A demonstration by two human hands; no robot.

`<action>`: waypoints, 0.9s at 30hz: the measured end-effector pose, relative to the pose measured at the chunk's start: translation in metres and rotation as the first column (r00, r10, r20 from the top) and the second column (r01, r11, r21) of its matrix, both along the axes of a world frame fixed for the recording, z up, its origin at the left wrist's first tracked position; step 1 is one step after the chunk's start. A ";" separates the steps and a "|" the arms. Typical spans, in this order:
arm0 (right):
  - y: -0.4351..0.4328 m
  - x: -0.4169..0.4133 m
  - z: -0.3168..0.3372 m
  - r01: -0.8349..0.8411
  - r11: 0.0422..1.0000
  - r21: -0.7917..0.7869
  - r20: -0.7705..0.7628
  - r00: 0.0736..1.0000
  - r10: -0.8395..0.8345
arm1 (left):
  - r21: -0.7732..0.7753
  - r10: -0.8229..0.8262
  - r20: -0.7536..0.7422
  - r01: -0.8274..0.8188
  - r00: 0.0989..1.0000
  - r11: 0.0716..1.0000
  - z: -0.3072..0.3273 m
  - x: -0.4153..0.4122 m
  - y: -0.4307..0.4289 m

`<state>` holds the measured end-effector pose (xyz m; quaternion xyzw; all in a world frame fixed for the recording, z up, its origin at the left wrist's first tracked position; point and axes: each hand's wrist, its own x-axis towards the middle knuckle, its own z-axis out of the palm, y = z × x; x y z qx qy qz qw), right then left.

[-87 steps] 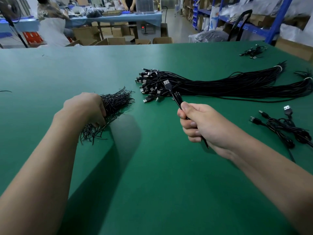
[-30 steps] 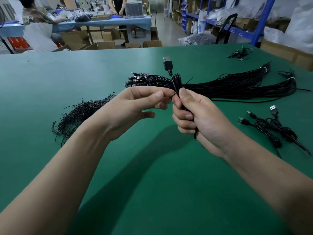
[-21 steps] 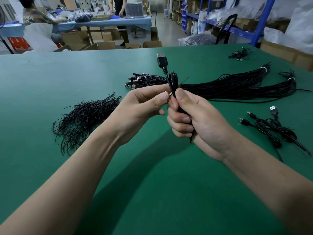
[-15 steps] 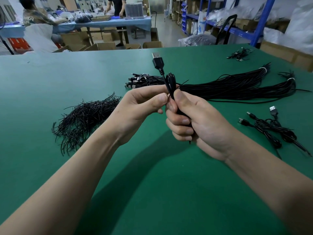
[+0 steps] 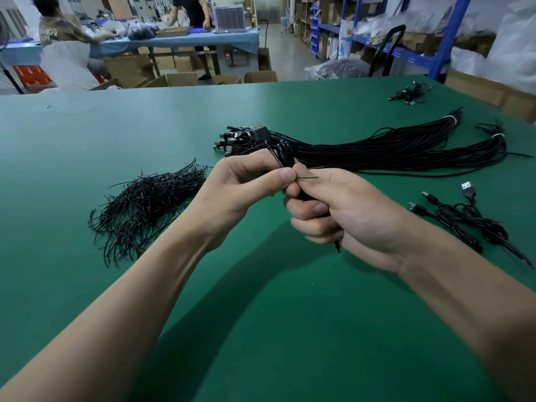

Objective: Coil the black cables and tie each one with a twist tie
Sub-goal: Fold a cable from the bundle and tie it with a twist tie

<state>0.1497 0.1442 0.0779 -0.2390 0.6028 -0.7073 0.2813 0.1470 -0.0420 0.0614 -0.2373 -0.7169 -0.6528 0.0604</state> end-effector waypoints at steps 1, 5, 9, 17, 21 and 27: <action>0.001 0.000 0.001 -0.010 1.000 0.002 0.021 1.000 0.010 | 0.010 0.010 0.000 -0.010 1.000 1.000 0.000 0.001 0.002; 0.004 -0.001 0.006 -0.070 0.995 -0.069 0.135 0.988 0.078 | 0.039 0.049 -0.023 -0.048 0.999 0.998 0.002 0.002 0.006; 0.002 -0.003 0.005 -0.069 0.985 -0.159 0.222 0.969 0.104 | 0.029 0.096 -0.051 -0.094 0.994 0.995 0.003 0.001 0.008; 0.003 -0.008 -0.003 -0.085 0.973 -0.216 0.161 0.979 0.121 | 0.092 0.173 -0.033 -0.169 0.984 0.981 0.007 0.003 0.010; 0.003 -0.010 -0.009 -0.056 0.992 -0.110 0.068 0.996 0.064 | 0.100 0.205 -0.028 -0.201 0.978 0.974 0.007 0.004 0.013; 0.000 -0.010 -0.011 0.067 0.997 0.040 -0.115 0.991 -0.062 | 0.068 0.228 -0.011 -0.227 0.974 0.972 0.007 0.006 0.017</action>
